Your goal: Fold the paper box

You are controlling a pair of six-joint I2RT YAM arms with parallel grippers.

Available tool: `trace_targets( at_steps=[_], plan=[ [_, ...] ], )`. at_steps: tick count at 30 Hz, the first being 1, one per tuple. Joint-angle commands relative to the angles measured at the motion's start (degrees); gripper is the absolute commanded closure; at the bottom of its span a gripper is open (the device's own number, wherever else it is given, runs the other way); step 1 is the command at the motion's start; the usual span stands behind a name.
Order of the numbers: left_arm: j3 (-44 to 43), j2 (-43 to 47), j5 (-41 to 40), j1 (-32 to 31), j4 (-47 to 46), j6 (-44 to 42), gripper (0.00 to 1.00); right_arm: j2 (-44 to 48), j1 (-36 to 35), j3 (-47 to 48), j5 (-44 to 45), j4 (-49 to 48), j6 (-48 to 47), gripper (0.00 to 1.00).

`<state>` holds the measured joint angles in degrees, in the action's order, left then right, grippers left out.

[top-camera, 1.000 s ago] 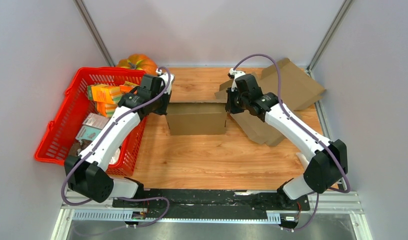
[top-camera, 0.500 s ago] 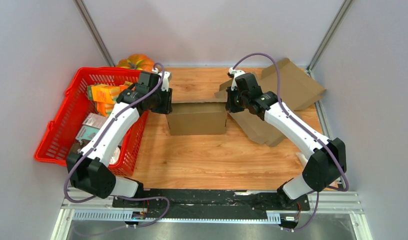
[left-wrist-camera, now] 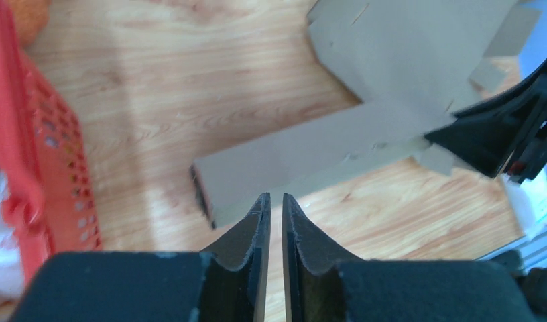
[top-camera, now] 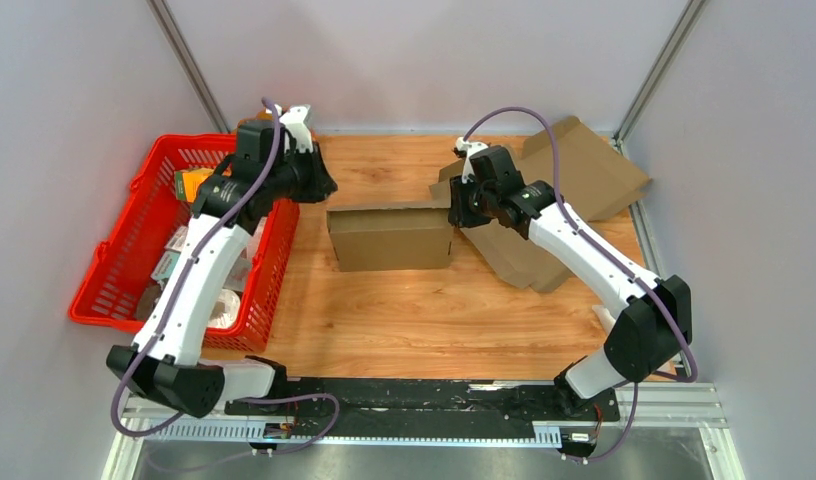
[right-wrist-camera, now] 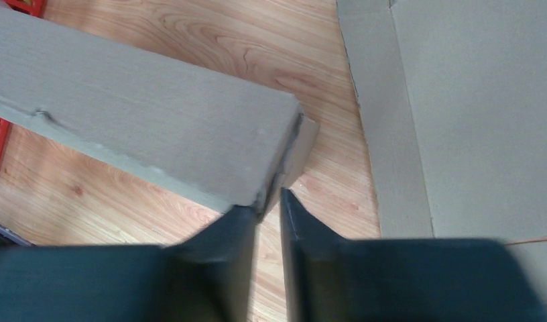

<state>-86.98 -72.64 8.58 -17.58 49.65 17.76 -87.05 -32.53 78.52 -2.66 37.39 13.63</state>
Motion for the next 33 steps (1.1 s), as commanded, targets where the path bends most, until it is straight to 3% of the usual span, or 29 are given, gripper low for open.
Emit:
trace_targets(
  at_steps=[1, 3, 6, 9, 11, 12, 14, 17, 18, 21, 24, 26, 29, 30, 32, 33],
  plan=[
    [0.5, -7.3, 7.8, 0.9, -7.7, 5.3, 0.86, -1.1, -0.4, 2.9, -1.4, 6.5, 0.5, 0.58],
    [7.2, -6.4, 9.1, 0.6, -14.6, 6.7, 0.87, -0.5, -0.4, 4.5, -0.4, 12.5, 1.7, 0.35],
    [15.1, -2.8, 7.7, 0.5, -19.0, 7.7, 0.88, 5.6, -0.4, 4.0, -0.2, 18.4, 4.6, 0.14],
    [21.2, 0.6, 5.5, 0.5, -23.4, 9.2, 0.89, 12.8, 1.9, 0.4, -6.1, 14.1, 8.5, 0.1],
    [23.2, 1.4, 5.5, 0.5, -25.1, 10.0, 0.89, 14.2, 5.1, 0.1, -16.4, 10.6, 13.1, 0.1],
    [23.6, 1.4, 5.4, 0.5, -25.5, 10.1, 0.89, 13.9, 5.9, 0.0, -22.9, 4.9, 14.6, 0.17],
    [24.1, 1.2, 4.5, 0.5, -25.4, 10.3, 0.89, 12.2, 7.1, 1.3, -27.0, 0.0, 19.3, 0.26],
    [26.0, 1.6, 3.5, 0.5, -25.4, 9.7, 0.89, 8.4, 7.2, 0.5, -36.8, -14.7, 25.6, 0.44],
    [26.7, 1.8, 2.7, 0.5, -25.5, 9.6, 0.89, 6.0, 7.6, -1.4, -39.0, -23.6, 27.6, 0.55],
    [28.8, 2.1, 1.9, 0.6, -25.8, 9.1, 0.89, -0.8, 10.3, -5.3, -47.0, -36.6, 30.6, 0.87],
    [29.1, 1.1, 1.6, 0.7, -25.5, 8.3, 0.89, -4.3, 11.2, -11.3, -49.6, -51.7, 36.8, 0.98],
    [29.1, 0.5, 2.0, 0.7, -25.4, 8.0, 0.89, -4.9, 11.2, -18.2, -49.6, -59.9, 38.8, 0.99],
    [29.8, 0.5, 1.8, 0.7, -25.2, 7.3, 0.89, -6.9, 12.4, -19.4, -45.3, -49.7, 29.0, 1.0],
    [29.9, 0.7, 1.7, 0.7, -25.0, 6.8, 0.89, -8.6, 13.0, -20.1, -50.6, -52.7, 30.7, 1.0],
    [29.9, 2.1, 1.9, 0.7, -23.1, 5.8, 0.88, -5.8, 13.0, -25.0, -51.8, -57.8, 36.4, 1.0],
    [30.0, 2.7, 1.8, 0.7, -22.2, 5.4, 0.87, -0.4, 12.6, -25.3, -50.3, -54.2, 35.0, 0.95]
  ],
)
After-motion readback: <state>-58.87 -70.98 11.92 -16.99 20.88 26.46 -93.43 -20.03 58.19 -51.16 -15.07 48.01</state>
